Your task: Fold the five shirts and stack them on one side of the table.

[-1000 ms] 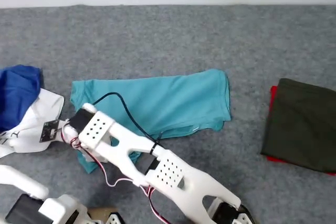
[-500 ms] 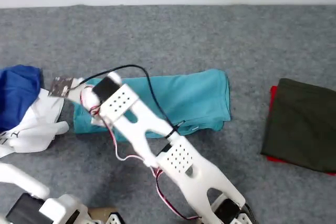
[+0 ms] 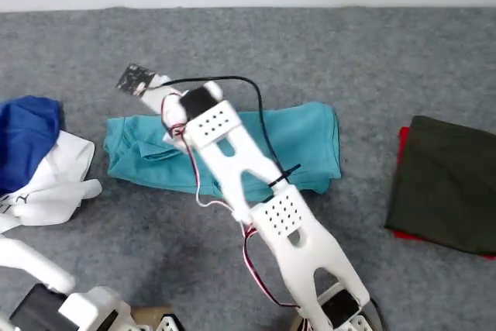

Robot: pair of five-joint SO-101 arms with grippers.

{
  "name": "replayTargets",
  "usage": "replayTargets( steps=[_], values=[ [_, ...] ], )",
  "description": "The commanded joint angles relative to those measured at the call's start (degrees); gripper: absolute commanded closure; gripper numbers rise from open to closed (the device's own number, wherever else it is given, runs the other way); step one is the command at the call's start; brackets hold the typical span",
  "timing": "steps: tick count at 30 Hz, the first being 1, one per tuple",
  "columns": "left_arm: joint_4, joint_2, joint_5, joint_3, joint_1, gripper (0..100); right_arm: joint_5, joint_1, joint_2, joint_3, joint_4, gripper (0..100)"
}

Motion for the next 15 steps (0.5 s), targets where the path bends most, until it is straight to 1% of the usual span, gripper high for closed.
replayTargets(
  steps=[1,4,8,10,12,15],
  values=[
    [1.0,-2.5,-0.4,-0.4,0.4,83,-0.8,0.1,-3.0,-4.8,2.4,76.1],
    [1.0,-2.4,-0.4,-0.4,0.5,83,-0.9,-3.0,-5.6,-5.2,7.3,77.9],
    [1.0,-2.3,-0.4,-0.4,0.5,83,-0.9,-8.8,-7.9,-4.8,10.7,89.7],
    [1.0,-2.3,-0.4,-0.4,0.5,83,-0.6,-10.8,-7.3,-4.7,9.5,95.2],
    [1.0,-2.3,-0.4,-0.4,0.5,83,-0.5,-11.5,-5.4,-4.7,7.1,98.5],
    [1.0,-2.4,-0.4,-0.4,0.5,83,-0.5,-10.2,-1.1,-4.7,1.4,97.2]
  ],
)
